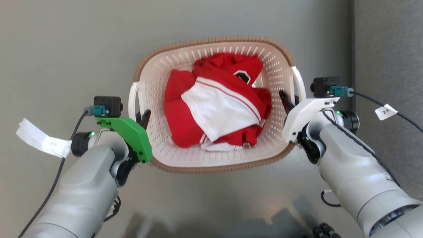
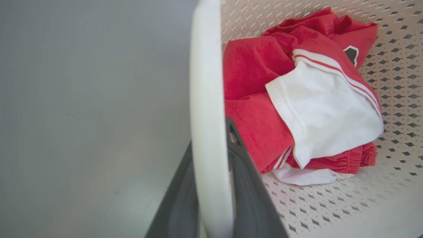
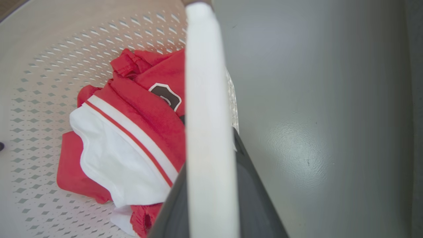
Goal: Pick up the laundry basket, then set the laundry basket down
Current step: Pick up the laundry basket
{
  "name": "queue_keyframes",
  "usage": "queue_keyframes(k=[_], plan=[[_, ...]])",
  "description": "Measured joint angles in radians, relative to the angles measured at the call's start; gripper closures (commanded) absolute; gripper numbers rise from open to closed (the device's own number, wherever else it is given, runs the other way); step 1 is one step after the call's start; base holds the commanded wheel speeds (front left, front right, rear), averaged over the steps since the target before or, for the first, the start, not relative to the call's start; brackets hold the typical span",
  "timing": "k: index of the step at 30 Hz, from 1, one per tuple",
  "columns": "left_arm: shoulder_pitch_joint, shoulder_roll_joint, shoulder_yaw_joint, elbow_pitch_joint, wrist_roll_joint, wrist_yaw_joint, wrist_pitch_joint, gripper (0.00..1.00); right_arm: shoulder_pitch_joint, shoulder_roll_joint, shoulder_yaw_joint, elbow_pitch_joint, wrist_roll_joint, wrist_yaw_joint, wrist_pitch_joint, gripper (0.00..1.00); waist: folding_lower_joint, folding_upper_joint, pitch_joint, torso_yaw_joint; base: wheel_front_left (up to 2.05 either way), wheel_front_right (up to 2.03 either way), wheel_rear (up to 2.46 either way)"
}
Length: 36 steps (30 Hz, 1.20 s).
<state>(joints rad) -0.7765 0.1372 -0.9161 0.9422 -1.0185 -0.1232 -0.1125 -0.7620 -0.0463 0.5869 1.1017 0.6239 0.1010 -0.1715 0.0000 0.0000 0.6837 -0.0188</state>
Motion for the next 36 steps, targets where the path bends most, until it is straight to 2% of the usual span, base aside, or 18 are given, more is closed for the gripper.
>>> queue_keyframes(k=[17, 36], plan=[[0.114, -0.002, -0.052, 0.031, -0.086, -0.001, 0.069, 1.0, 0.098, 0.001, 0.102, 0.012, 0.105, 0.003, 0.152, 1.0, 0.0, 0.0, -0.243, -0.018, 0.0, 0.0, 0.0], [0.285, -0.037, -0.102, 0.074, -0.165, -0.001, 0.144, 1.0, 0.264, 0.002, 0.173, 0.049, 0.182, 0.003, 0.272, 1.0, -0.0001, 0.0, -0.517, -0.04, 0.0, 0.0, 0.0]])
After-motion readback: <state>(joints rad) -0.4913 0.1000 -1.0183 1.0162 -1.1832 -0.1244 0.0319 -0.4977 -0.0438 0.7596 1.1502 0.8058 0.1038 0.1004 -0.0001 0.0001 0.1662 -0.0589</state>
